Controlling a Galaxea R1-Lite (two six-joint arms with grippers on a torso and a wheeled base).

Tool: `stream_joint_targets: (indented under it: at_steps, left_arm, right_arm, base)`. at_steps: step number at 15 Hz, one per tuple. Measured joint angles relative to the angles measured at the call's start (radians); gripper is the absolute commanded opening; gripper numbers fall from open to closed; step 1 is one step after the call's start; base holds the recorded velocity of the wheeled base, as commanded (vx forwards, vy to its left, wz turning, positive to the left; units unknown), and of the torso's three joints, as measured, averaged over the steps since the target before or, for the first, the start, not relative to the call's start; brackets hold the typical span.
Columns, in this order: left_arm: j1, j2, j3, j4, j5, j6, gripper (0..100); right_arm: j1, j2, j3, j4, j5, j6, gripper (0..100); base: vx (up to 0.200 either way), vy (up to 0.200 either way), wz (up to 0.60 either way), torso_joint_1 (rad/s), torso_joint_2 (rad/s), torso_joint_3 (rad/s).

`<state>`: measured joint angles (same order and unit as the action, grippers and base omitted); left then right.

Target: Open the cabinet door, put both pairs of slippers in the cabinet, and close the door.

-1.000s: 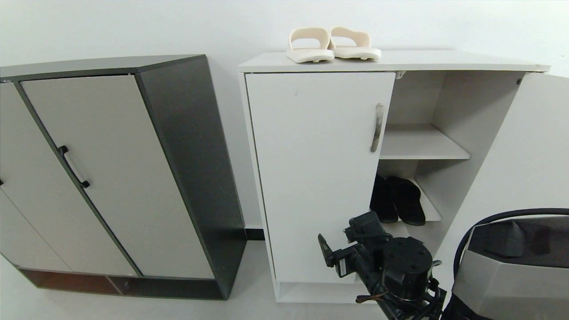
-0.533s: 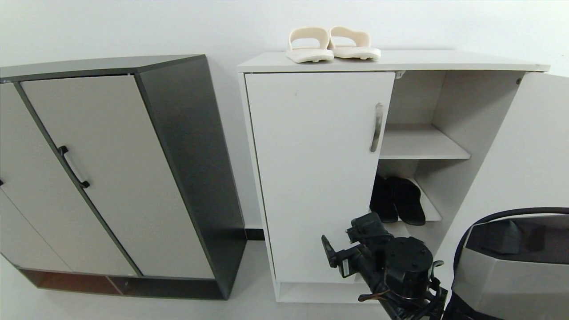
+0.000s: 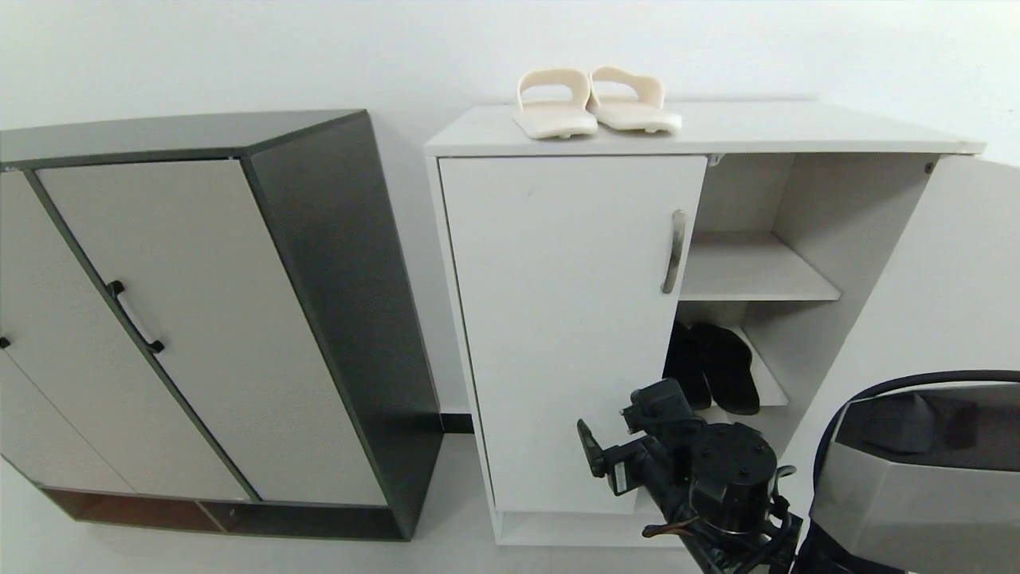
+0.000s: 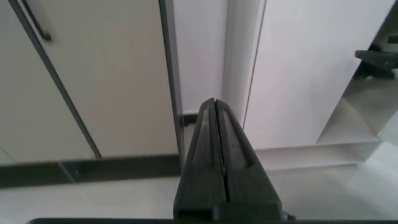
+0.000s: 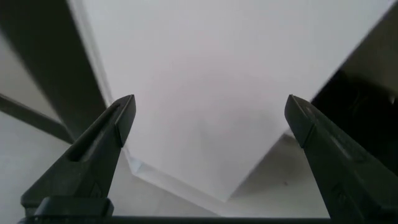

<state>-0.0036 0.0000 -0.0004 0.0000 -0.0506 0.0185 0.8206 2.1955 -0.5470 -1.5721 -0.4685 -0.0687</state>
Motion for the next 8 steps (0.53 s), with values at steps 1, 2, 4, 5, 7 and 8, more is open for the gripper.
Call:
stream_joint_targets:
  at_steps: [1,2,4,5,7,8]
  left_arm:
    - [0.002,0.0,0.0,0.0,0.0,0.0,0]
    - [0.0,0.0,0.0,0.001,0.0,0.0,0]
    - [0.002,0.0,0.0,0.001,0.0,0.0,0]
    - [0.0,0.0,0.0,0.001,0.0,0.0,0]
    - [0.001,0.0,0.0,0.002,0.0,0.0,0]
    - [0.001,0.0,0.0,0.002,0.0,0.0,0]
  right_arm:
    - [0.003,0.0,0.001,0.001,0.001,0.0,100]
    - [0.001,0.0,0.001,0.001,0.001,0.0,100]
    - [-0.001,0.0,0.003,0.002,0.002,0.0,100]
    - [0.001,-0.001,0.003,0.002,0.004,0.0,100]
    - [0.001,0.0,0.003,0.002,0.005,0.0,100]
    - [0.001,0.0,0.004,0.003,0.005,0.0,100]
  base:
    - [0.0,0.0,0.0,0.09,-0.52,-0.364]
    - [0.0,0.0,0.0,0.11,-0.49,-0.339]
    - [0.0,0.0,0.0,0.124,-0.46,-0.339]
    - [0.0,0.0,0.0,0.134,-0.46,-0.334]
    - [0.0,0.0,0.0,0.141,-0.47,-0.32]
    - [0.0,0.0,0.0,0.149,-0.48,-0.325]
